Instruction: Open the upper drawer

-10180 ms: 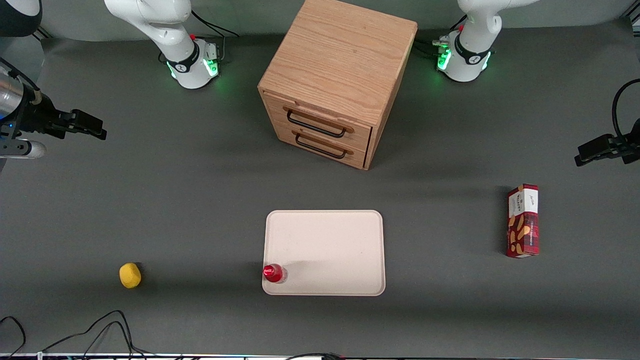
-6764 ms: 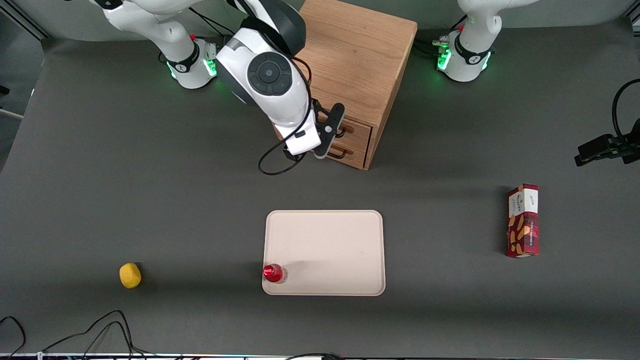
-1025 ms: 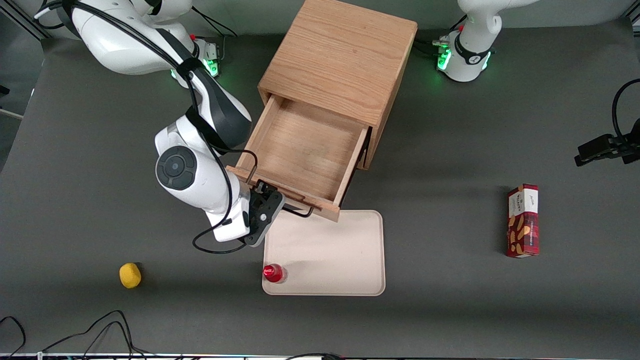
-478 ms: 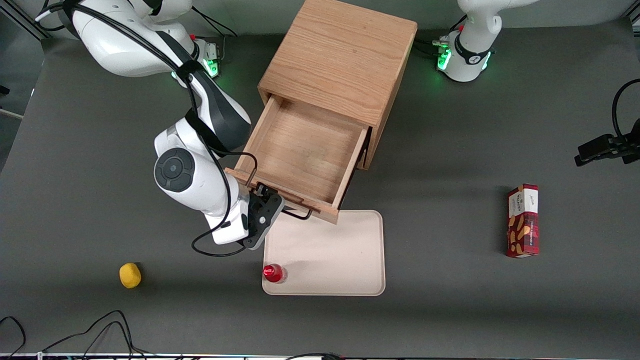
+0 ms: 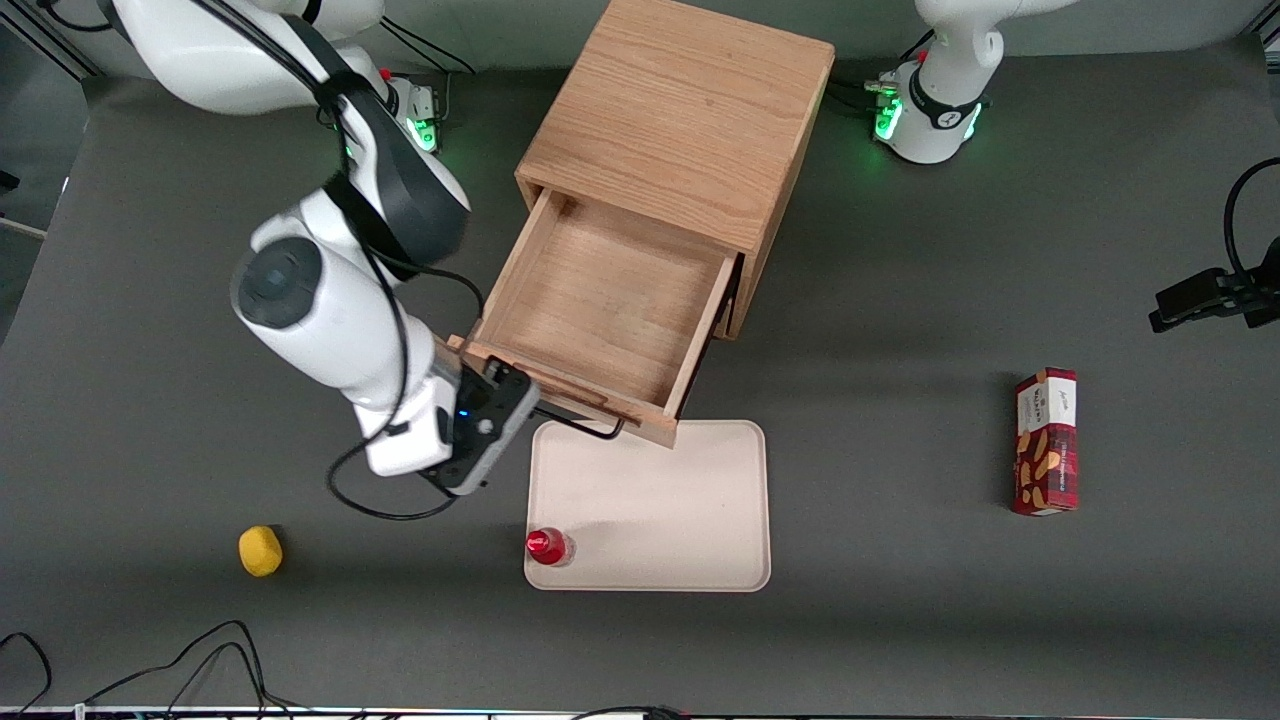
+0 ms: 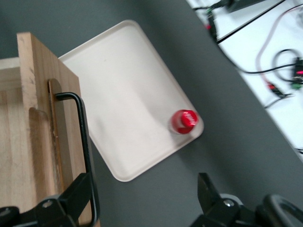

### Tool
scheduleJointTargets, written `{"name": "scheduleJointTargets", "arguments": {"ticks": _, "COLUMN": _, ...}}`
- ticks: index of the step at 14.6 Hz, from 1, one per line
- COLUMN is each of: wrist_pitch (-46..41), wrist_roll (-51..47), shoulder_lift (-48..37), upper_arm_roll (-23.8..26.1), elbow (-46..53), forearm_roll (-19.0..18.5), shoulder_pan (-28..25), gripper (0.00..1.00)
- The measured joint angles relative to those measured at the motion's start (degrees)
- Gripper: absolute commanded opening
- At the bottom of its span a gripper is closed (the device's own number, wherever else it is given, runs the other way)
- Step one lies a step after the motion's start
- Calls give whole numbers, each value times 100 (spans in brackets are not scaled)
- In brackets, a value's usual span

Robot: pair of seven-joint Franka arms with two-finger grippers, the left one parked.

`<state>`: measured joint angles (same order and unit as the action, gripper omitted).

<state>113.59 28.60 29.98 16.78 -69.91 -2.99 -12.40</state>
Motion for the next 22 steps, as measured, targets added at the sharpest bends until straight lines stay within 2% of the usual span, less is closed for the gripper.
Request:
{"name": "scheduleJointTargets", "arguments": {"ticks": 3, "wrist_pitch": -33, "wrist_roll": -58, "shoulder_lift": -531, "upper_arm_roll": -101, "elbow": -54, "forearm_roll": 48, "shoulder_pan": 139, "gripper": 100}}
{"name": "scheduleJointTargets", "arguments": {"ticks": 4, "wrist_pitch": -66, "wrist_roll": -124, "shoulder_lift": -738, "upper_arm_roll": -123, "elbow": -157, "forearm_roll": 168, "shoulder_pan": 267, "gripper": 100}}
{"name": "scheduleJointTargets", "arguments": {"ticks": 7, "wrist_pitch": -370, "wrist_roll": -517, "shoulder_lift": -1462, "upper_arm_roll": -158, "elbow": -768, "forearm_roll": 910, "shoulder_pan": 877, "gripper": 100}}
{"name": "scheduleJointTargets", "arguments": {"ticks": 9, "wrist_pitch": -770, "wrist_roll": -844, "shoulder_lift": -2063, "upper_arm_roll": -241, "elbow": -1290, "forearm_roll": 1042, "shoulder_pan": 1194, "gripper": 100}}
{"name": "scheduleJointTargets", "arguments": {"ticks": 12, "wrist_pitch": -1600, "wrist_roll": -1898, "shoulder_lift": -2698, "upper_arm_roll": -482, "elbow": -1859, "forearm_roll": 1029, "shoulder_pan": 1366, "gripper": 100}}
{"name": "scheduleJointTargets", "arguments": {"ticks": 15, "wrist_pitch": -2412, "wrist_roll": -2347, "shoulder_lift": -3078, "upper_arm_roll": -532, "elbow": -2098, "forearm_roll": 892, "shoulder_pan": 1715, "gripper": 100}}
{"name": "scheduleJointTargets", "arguments": {"ticks": 18, "wrist_pitch": -2801, "wrist_roll": -3082, "shoulder_lift": -3266, "upper_arm_roll": -539, "elbow": -2277, "forearm_roll": 434, "shoulder_pan": 1874, "gripper": 100}}
{"name": "scheduleJointTargets", "arguments": {"ticks": 22, "wrist_pitch": -2853, "wrist_roll": -3563, "shoulder_lift": -3398, "upper_arm_roll": -540, "elbow": -2390, "forearm_roll": 347, "shoulder_pan": 1947, "gripper": 100}}
